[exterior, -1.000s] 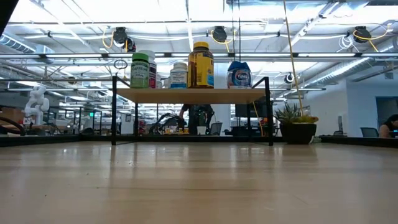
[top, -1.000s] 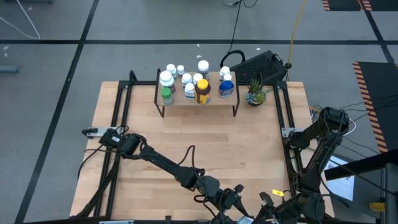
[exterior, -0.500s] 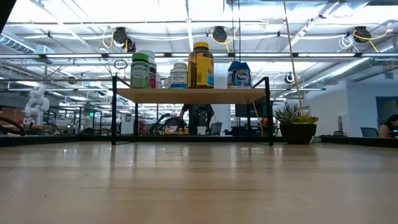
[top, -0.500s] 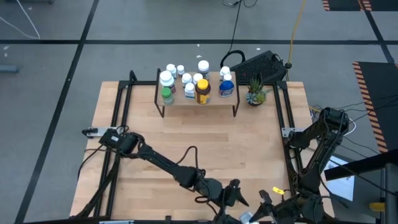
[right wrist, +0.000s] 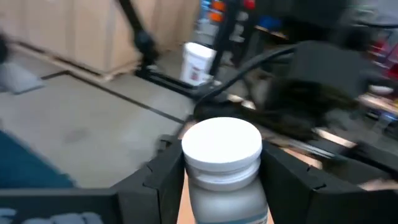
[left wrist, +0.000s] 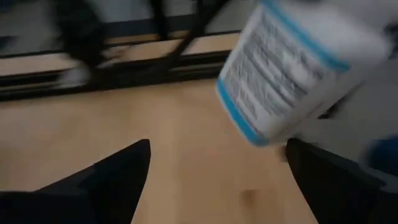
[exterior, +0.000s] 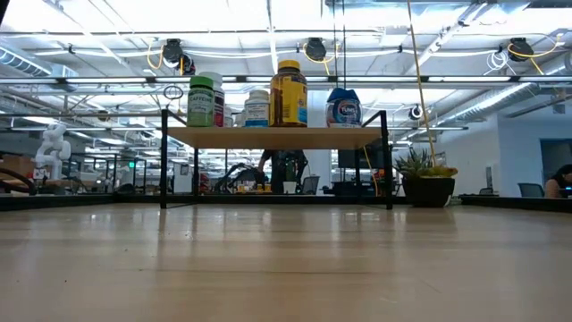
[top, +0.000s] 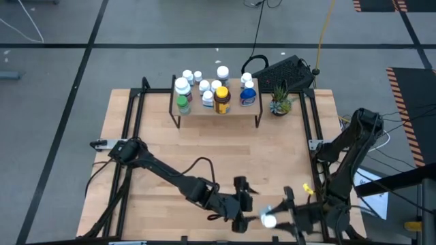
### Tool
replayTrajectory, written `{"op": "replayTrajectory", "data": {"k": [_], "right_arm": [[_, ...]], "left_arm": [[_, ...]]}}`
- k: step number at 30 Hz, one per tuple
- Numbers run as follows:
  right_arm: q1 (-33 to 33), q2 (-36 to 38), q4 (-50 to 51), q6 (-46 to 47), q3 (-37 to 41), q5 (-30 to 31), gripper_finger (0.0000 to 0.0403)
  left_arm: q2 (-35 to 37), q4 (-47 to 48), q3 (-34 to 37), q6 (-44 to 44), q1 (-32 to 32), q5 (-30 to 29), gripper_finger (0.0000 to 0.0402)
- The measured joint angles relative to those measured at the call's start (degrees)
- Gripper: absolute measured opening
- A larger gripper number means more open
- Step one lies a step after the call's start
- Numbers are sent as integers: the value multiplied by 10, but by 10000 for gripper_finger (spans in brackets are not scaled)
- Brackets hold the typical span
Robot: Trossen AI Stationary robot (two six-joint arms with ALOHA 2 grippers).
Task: Pick and place medicine bottles onto shelf by color
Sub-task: Put the white pill bottle on the shelf
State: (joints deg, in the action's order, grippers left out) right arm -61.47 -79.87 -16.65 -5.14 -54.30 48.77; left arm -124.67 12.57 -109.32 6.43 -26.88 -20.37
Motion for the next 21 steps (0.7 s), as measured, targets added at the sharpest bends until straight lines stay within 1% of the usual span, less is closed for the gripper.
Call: {"op": "replayTrajectory", "data": {"k": [2,4,6,8,12,15,17,19,21], "right_arm": [[13,23,33,10,0,18,170],[29,46,72,28,-1,26,170],[47,67,101,40,-1,25,170],[67,86,120,42,-1,25,169],[130,124,176,35,-1,22,169],[208,155,237,52,-1,17,169],[277,177,270,63,-1,-20,169],[355,192,283,54,-1,-71,170],[432,204,280,29,-1,-129,172]], "left_arm": [[8,15,13,2,-3,-59,376],[28,33,48,12,-8,-109,376],[59,27,106,35,-10,-140,376],[99,9,183,67,-11,-162,376],[172,-98,358,108,-2,-174,376],[217,-205,470,117,12,-176,376],[237,-258,526,120,26,-176,376],[251,-302,568,127,42,-174,376],[258,-339,589,130,58,-175,376]]}}
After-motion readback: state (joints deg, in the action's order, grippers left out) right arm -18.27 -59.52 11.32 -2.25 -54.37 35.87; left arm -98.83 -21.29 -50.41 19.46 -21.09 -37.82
